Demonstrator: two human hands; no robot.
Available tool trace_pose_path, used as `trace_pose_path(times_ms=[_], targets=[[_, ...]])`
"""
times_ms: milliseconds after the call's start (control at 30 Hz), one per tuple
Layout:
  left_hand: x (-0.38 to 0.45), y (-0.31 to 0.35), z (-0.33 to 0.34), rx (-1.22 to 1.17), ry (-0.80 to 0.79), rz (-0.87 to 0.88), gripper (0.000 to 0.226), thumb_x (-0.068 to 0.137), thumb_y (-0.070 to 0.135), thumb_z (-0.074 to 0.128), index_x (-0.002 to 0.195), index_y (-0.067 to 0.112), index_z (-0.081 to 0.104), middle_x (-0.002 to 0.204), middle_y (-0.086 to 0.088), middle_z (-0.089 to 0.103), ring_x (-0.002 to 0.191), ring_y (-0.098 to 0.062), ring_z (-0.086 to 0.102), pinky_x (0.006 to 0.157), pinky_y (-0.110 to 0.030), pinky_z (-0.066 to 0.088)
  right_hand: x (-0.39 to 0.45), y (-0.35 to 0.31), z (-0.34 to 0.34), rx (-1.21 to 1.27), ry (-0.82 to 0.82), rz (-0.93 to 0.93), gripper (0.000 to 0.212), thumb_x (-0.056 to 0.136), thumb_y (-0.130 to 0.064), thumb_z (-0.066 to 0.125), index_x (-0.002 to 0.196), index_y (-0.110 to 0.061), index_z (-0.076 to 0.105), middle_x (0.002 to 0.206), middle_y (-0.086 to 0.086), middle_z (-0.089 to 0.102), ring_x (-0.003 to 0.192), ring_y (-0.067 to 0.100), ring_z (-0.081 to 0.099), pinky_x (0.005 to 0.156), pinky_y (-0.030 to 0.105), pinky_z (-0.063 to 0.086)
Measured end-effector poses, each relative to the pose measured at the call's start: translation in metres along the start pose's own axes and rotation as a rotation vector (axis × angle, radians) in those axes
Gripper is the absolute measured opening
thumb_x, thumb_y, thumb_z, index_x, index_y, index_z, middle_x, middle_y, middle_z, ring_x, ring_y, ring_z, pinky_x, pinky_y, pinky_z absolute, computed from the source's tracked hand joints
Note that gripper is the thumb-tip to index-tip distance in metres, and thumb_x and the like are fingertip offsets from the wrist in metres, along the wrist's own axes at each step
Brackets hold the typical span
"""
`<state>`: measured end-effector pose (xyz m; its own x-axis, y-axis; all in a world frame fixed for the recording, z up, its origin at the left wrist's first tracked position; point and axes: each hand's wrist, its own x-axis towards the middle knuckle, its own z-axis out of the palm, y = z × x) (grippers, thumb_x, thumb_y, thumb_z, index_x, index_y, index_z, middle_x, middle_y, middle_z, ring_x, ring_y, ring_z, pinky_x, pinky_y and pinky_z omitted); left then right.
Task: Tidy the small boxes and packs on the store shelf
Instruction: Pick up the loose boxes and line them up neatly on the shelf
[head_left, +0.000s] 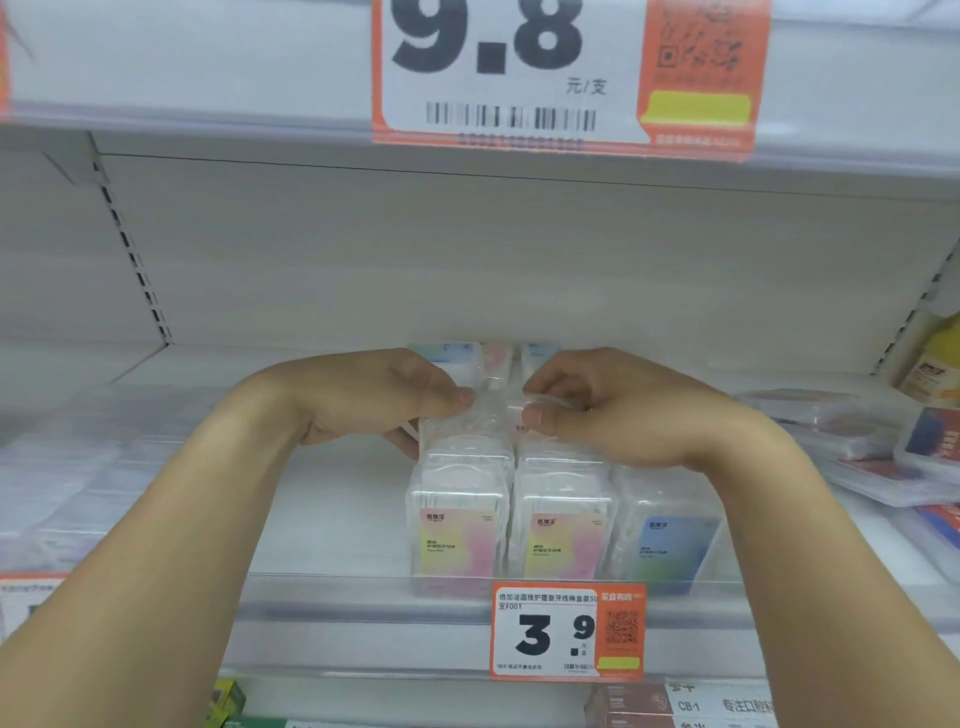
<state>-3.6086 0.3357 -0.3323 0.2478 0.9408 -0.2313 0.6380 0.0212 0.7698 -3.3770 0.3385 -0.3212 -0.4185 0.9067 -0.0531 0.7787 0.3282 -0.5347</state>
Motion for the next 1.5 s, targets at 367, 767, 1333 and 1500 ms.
trace_pose_path(times_ms=[367,767,1333,1500], targets=[[-0.004,0.007,0.004,0.047,-0.008,0.027,0.033,0.094,0.036,0.059,0.109,0.009,0.070,0.112,-0.009,0.071,0.101,-0.014,0.067,0.079,-0.024,0.057,0.000,-0.006,-0.001,-0.105,-0.058,0.040,0.041,0.097,-0.049,0.049,0.102,-0.015,0.070,0.099,0.008,0.070,0.084,0.021,0.063,0.084,0.035,0.049],[-0.008,0.016,0.009,0.070,-0.074,0.018,0.035,0.095,0.040,0.052,0.110,0.014,0.070,0.117,-0.003,0.068,0.108,-0.014,0.063,0.068,-0.014,0.055,0.000,-0.003,-0.005,-0.154,-0.089,0.069,0.056,0.098,-0.050,0.046,0.112,0.001,0.062,0.081,0.006,0.049,0.072,0.019,0.046,0.071,0.034,0.036],[0.072,-0.025,0.001,0.398,0.618,0.206,0.040,0.091,0.030,0.060,0.127,0.013,0.056,0.128,-0.010,0.056,0.118,-0.028,0.051,0.098,-0.033,0.042,0.115,0.008,-0.020,-0.264,-0.005,0.064,0.035,0.090,-0.021,0.066,0.124,-0.017,0.065,0.132,0.004,0.059,0.111,0.020,0.058,0.090,0.030,0.050],[0.094,-0.034,-0.011,0.572,0.395,0.085,0.072,0.084,0.040,0.070,0.143,0.017,0.038,0.141,-0.009,0.047,0.127,-0.029,0.044,0.102,-0.032,0.035,0.160,0.022,-0.012,-0.331,-0.101,0.120,0.070,0.085,-0.016,0.073,0.146,-0.023,0.040,0.147,0.004,0.040,0.122,0.026,0.053,0.078,0.028,0.045]])
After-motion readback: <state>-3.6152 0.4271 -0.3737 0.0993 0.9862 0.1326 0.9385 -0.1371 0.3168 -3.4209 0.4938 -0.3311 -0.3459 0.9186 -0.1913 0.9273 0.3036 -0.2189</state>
